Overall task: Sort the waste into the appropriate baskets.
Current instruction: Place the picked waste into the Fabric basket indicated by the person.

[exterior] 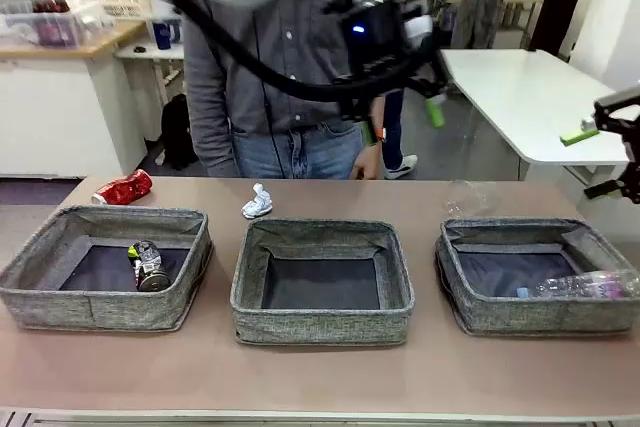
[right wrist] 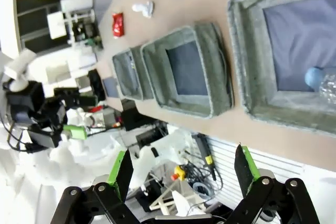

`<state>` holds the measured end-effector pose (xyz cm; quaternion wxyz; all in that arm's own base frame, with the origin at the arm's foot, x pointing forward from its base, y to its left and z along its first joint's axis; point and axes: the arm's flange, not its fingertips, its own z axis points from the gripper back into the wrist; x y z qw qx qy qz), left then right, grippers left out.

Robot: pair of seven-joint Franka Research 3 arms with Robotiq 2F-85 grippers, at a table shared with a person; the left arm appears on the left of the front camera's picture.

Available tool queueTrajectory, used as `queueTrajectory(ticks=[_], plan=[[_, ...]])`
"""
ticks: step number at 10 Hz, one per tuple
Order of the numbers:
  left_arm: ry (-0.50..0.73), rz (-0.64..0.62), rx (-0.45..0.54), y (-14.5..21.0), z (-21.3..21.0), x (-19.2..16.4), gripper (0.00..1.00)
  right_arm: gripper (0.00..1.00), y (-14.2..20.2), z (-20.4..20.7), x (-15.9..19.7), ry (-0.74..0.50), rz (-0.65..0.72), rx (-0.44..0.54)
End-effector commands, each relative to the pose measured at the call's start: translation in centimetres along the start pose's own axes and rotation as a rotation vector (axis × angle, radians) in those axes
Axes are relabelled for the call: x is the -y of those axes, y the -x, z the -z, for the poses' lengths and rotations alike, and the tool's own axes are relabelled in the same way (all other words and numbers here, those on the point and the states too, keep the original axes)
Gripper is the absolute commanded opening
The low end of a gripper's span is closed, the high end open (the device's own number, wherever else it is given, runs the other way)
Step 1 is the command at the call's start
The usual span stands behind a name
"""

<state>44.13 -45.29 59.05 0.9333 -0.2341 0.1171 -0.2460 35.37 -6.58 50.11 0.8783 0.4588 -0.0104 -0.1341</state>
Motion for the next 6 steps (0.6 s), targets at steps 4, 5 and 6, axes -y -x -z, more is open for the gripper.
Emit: queueTrajectory(ticks=[4, 5, 6], plan=[[0.248, -0.124, 0.331, 17.5, 3.7, -13.0, 1.0, 1.0, -2.5, 7.0, -5.6, -0.024, -0.013, -0.232], [0.299, -0.189, 0.37, 18.9, 3.8, -15.2, 1.0, 1.0, -2.7, 8.9, -6.8, -0.1, -0.003, -0.299], [0.392, -0.234, 0.41, 20.5, 3.9, -17.4, 1.0, 1.0, -2.9, 10.2, -7.9, -0.221, -0.004, -0.367]])
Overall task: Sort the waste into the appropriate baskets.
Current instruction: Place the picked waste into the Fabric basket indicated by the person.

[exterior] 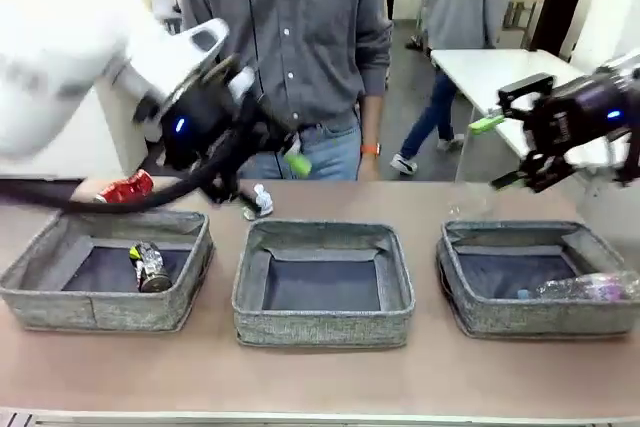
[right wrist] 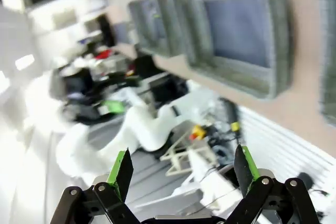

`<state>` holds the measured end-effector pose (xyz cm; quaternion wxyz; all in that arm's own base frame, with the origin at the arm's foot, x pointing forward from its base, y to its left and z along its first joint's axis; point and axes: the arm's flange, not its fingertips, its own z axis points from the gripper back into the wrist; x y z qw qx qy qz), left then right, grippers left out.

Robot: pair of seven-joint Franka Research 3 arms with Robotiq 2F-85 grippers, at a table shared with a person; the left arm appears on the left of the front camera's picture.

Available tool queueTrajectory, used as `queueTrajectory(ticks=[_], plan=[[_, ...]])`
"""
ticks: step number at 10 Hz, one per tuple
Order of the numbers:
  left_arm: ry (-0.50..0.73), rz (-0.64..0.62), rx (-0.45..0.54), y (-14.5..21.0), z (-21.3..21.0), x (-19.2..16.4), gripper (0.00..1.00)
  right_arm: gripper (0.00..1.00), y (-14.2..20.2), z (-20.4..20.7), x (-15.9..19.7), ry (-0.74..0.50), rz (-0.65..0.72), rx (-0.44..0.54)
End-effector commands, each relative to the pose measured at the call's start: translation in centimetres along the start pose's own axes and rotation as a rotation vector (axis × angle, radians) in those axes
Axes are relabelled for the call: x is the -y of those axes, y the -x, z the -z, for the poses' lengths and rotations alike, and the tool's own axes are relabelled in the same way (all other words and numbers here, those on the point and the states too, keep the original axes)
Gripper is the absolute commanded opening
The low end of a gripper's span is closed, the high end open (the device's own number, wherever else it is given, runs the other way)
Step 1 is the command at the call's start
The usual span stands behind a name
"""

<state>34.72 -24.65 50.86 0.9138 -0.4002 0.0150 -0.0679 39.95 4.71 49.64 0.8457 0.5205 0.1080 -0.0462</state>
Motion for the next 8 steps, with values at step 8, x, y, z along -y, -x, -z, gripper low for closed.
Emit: queueTrajectory(ticks=[8], plan=[[0.705, 0.021, 0.039, 3.8, -1.7, -12.0, 1.0, 1.0, -3.6, 10.2, -1.6, -0.346, 0.017, -0.018]])
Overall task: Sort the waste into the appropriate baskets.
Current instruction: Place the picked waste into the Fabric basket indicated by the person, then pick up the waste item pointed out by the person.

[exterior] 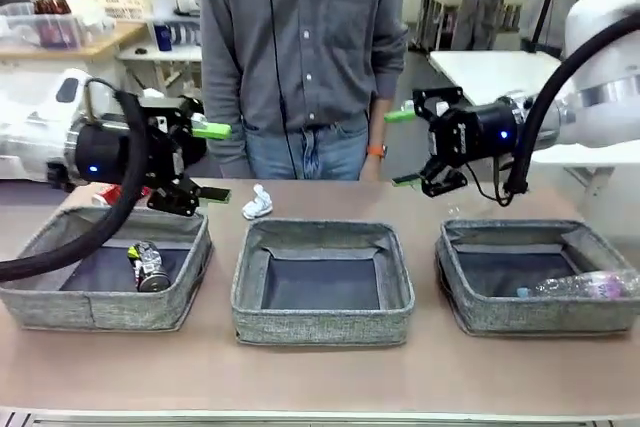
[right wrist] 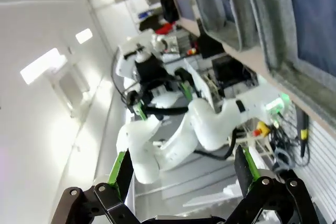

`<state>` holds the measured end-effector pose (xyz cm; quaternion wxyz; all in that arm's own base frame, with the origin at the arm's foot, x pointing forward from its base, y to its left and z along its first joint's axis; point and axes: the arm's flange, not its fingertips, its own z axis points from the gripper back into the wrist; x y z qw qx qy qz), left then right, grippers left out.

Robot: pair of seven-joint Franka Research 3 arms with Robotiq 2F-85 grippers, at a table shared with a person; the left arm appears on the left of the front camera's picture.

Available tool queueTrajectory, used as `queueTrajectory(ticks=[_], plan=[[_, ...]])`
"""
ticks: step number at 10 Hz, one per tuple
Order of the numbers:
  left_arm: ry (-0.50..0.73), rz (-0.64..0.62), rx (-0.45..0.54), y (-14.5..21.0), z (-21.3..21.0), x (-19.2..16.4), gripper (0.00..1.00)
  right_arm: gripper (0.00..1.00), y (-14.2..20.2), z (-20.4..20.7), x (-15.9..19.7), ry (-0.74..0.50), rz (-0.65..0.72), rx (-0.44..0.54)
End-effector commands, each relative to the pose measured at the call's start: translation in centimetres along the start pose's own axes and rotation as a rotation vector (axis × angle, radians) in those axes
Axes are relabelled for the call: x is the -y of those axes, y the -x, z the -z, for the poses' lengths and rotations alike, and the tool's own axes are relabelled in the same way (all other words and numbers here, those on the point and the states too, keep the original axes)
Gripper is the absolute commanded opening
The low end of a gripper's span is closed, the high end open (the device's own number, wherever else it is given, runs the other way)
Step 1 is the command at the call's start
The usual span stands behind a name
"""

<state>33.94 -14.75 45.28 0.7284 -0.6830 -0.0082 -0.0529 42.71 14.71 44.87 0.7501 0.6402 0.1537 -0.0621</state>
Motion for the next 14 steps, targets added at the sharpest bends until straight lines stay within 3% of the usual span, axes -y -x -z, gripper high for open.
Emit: queueTrajectory(ticks=[1, 14], plan=[[-0.049, 0.009, 0.03, 0.11, -0.08, 0.97, 1.0, 1.0, 0.4, 0.03, -0.03, 0.023, 0.018, -0.047], [-0.049, 0.009, 0.03, 0.11, -0.08, 0.97, 1.0, 1.0, 0.4, 0.03, -0.03, 0.023, 0.018, -0.047]])
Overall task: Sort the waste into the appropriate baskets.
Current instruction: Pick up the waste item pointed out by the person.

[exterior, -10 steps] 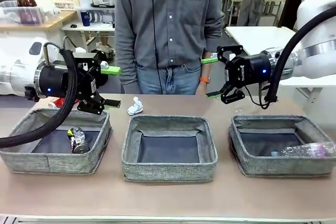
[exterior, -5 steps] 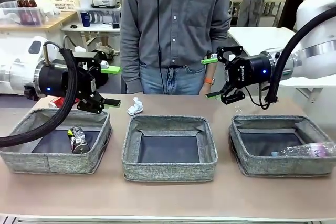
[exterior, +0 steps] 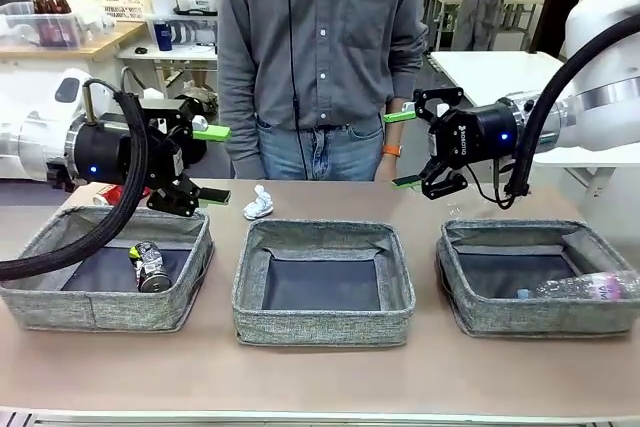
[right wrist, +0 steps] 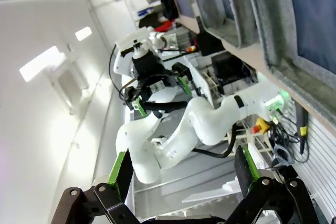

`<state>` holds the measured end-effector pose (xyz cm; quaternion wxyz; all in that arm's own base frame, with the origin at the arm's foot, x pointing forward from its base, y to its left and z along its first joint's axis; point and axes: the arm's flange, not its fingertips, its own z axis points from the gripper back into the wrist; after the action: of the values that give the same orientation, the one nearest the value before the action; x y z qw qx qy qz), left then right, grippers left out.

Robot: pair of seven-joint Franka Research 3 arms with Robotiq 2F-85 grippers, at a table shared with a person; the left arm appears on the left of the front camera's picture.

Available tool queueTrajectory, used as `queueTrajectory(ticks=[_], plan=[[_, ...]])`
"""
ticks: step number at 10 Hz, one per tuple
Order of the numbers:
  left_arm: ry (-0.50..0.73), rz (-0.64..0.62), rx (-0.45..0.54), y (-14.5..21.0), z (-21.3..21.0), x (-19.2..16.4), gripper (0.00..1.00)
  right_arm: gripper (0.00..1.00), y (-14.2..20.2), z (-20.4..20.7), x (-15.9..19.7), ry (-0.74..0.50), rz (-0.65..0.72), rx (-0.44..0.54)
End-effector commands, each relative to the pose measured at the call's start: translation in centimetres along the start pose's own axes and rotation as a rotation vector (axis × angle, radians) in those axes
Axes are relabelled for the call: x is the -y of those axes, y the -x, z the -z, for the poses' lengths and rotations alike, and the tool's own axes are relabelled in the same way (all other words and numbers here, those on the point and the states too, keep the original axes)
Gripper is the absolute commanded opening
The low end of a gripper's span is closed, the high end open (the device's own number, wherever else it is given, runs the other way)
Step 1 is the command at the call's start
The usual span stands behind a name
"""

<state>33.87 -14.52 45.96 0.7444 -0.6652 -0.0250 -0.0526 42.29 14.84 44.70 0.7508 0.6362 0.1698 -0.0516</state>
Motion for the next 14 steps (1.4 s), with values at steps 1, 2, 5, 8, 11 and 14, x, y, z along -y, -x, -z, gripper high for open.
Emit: queueTrajectory(ticks=[1, 2, 5, 8, 11, 14], plan=[[0.0, -0.012, 0.007, 0.08, 0.17, 0.31, 1.0, 1.0, 0.07, -0.18, -0.28, 0.01, 0.012, -0.011], [0.0, -0.012, 0.007, 0.08, 0.17, 0.31, 1.0, 1.0, 0.07, -0.18, -0.28, 0.01, 0.012, -0.011], [0.0, -0.012, 0.007, 0.08, 0.17, 0.31, 1.0, 1.0, 0.07, -0.18, -0.28, 0.01, 0.012, -0.011], [0.0, -0.012, 0.007, 0.08, 0.17, 0.31, 1.0, 1.0, 0.07, -0.18, -0.28, 0.01, 0.012, -0.011], [0.0, -0.012, 0.007, 0.08, 0.17, 0.31, 1.0, 1.0, 0.07, -0.18, -0.28, 0.01, 0.012, -0.011], [0.0, -0.012, 0.007, 0.08, 0.17, 0.31, 1.0, 1.0, 0.07, -0.18, -0.28, 0.01, 0.012, -0.011]])
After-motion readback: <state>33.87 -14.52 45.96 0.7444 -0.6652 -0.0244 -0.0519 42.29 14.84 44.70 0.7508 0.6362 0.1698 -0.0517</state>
